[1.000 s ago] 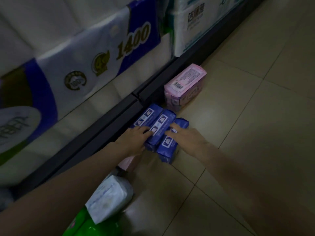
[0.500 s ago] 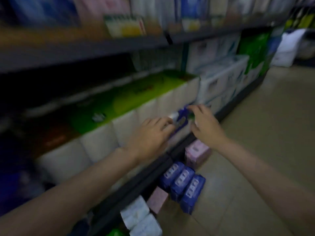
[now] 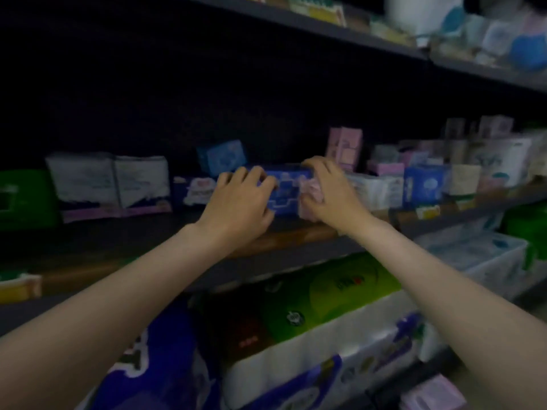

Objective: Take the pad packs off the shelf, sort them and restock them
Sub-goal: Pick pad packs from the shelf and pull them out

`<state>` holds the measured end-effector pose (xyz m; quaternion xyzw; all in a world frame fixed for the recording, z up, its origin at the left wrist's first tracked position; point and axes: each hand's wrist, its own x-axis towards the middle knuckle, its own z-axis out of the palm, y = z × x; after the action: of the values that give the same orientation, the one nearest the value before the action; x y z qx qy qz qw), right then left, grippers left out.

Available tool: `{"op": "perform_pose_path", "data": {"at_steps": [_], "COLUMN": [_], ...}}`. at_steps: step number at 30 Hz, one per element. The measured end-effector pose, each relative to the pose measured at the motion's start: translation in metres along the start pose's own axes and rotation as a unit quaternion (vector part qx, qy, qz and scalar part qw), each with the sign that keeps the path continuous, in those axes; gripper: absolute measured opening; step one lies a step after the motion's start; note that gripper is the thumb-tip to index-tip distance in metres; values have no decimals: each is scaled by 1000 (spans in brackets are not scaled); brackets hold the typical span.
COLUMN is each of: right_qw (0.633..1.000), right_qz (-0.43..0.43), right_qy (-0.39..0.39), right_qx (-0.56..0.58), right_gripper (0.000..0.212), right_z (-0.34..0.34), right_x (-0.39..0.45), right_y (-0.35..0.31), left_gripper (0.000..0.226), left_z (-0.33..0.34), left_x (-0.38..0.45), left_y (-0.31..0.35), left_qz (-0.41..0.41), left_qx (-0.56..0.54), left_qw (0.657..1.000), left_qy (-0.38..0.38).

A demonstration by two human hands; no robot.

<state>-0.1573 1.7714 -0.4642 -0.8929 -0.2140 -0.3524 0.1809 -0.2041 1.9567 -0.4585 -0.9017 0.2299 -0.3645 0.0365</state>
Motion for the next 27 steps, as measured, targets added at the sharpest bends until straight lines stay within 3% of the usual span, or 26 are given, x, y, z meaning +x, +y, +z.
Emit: {"op": "perform_pose_path", "data": {"at_steps": [3, 8, 13, 18, 22, 24, 27], "right_qw": [994, 972, 955, 953, 937, 946, 950], "right_qz": [-33, 17, -24, -31, -30, -2, -27], "right_qy": [-97, -215, -219, -175, -192, -180, -126], "right_qx": [-25, -92, -200, -244, -291, -268, -284], "right_gripper": [71, 92, 99, 74, 49, 50, 52], "right_z": [23, 60, 68, 59, 49, 52, 64], "right_x": [38, 84, 97, 99, 105, 100, 88], "right_y": [-14, -22, -33, -40, -47, -52, -60], "left_gripper": [39, 42, 46, 56, 64, 61, 60], "left_z": [-9, -17, -11, -8, -13, -14, -15], "left_x": [-15, -38, -41, -36, -33, -35, -39], "left_y": [-38, -89, -103, -99, -106, -110, -114], "left_qz": [-49, -138, -173, -174, -186, -203, -211], "left_qx": [37, 66, 87, 60, 33, 31, 44], "left_qw": [998, 983, 974, 975, 969, 966, 963], "left_qy": [-27, -97, -114, -123, -157, -158, -163]}}
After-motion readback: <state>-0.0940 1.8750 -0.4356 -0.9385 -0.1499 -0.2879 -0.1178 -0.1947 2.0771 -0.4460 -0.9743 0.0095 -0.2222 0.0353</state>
